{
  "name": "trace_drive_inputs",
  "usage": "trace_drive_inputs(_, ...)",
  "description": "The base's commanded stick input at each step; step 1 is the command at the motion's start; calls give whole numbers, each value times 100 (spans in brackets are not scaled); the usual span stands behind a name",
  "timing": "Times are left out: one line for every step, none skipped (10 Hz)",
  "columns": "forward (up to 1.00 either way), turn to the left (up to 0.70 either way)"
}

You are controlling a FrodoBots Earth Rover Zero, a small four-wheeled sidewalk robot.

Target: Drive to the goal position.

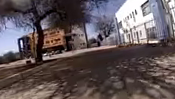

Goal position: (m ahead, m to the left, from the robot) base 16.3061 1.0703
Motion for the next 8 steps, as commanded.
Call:
trace_drive_inputs(100, 0)
trace_drive_inputs(100, 0)
trace_drive_inputs(100, 0)
trace_drive_inputs(100, 0)
trace_drive_inputs(100, 0)
trace_drive_inputs(100, 0)
trace_drive_inputs(100, 0)
trace_drive_inputs(100, 0)
